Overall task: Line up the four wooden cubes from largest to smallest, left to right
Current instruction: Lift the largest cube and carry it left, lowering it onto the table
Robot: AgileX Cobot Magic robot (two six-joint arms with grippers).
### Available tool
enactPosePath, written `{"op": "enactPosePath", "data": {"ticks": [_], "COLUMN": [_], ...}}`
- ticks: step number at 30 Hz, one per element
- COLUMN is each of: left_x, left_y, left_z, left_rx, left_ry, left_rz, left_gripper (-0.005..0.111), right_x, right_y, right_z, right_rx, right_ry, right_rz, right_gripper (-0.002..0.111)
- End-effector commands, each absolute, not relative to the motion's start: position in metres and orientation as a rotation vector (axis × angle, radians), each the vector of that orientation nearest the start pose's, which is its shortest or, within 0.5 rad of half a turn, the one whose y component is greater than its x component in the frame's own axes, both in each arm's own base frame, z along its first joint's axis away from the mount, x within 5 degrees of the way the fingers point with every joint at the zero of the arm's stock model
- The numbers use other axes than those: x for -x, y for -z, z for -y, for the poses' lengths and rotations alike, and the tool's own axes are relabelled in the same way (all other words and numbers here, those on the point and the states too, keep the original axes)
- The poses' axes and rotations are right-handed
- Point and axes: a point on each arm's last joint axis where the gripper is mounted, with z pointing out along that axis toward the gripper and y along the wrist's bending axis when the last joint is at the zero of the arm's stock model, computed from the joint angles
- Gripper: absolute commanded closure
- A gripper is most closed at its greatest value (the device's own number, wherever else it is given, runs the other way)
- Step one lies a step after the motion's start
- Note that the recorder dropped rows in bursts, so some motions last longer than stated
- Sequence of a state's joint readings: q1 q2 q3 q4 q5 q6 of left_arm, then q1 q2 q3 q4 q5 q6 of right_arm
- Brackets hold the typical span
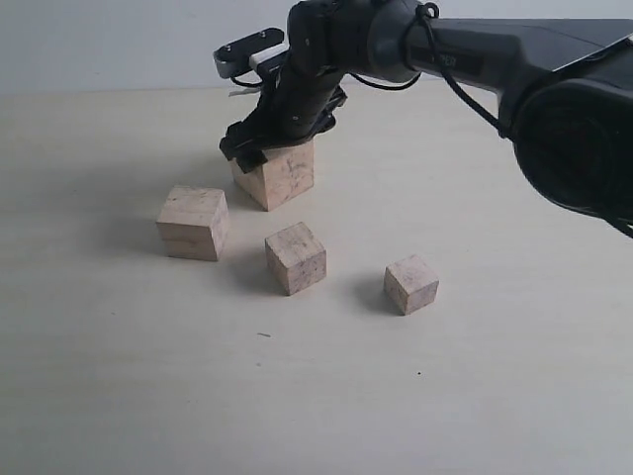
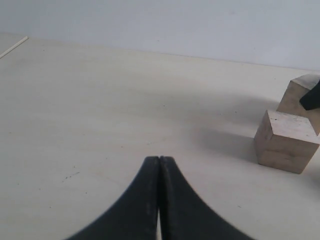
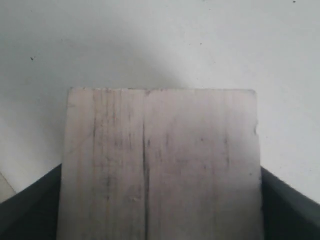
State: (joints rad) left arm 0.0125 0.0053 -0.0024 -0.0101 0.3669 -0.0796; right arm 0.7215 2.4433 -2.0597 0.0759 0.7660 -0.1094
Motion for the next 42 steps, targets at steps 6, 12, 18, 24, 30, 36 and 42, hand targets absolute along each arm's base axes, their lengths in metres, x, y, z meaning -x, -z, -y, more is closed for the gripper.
{"op": "enactPosePath", "data": {"ticks": [6, 12, 18, 24, 30, 36, 42], "left_x": [-0.053, -0.053, -0.053, -0.053, -0.053, -0.053, -0.053], "left_y": [-0.181, -0.181, -0.181, -0.181, -0.181, -0.181, -0.181], "left_z": [0.000, 0.000, 0.000, 0.000, 0.000, 0.000, 0.000], "left_rx": [0.088, 0.088, 0.088, 0.088, 0.088, 0.088, 0.088], "left_ry": [0.063, 0.063, 0.063, 0.063, 0.063, 0.063, 0.063], "left_rz": [-1.836, -1.836, -1.836, -1.836, -1.836, -1.836, -1.836], "left_gripper": [0.107, 0.107, 0.107, 0.107, 0.107, 0.107, 0.107], "right_x": [-0.384, -0.356, -0.322, -0.296, -0.294, -0.318, -0.344], "right_y": [-0.231, -0.270, -0.263, -0.225, -0.187, -0.172, -0.186], "right_z": [-0.357, -0.382, -0.414, -0.441, -0.447, -0.428, -0.407], "right_rx": [0.990, 1.252, 1.454, 1.572, 1.661, 1.640, 1.445], "right_ry": [-0.497, -0.888, -0.983, -1.026, -0.953, -0.620, -0.458], "right_rz": [-2.285, -1.989, -1.827, -1.866, -1.923, -2.068, -2.173], "right_gripper": [0.108, 0.108, 0.108, 0.108, 0.108, 0.108, 0.108]}}
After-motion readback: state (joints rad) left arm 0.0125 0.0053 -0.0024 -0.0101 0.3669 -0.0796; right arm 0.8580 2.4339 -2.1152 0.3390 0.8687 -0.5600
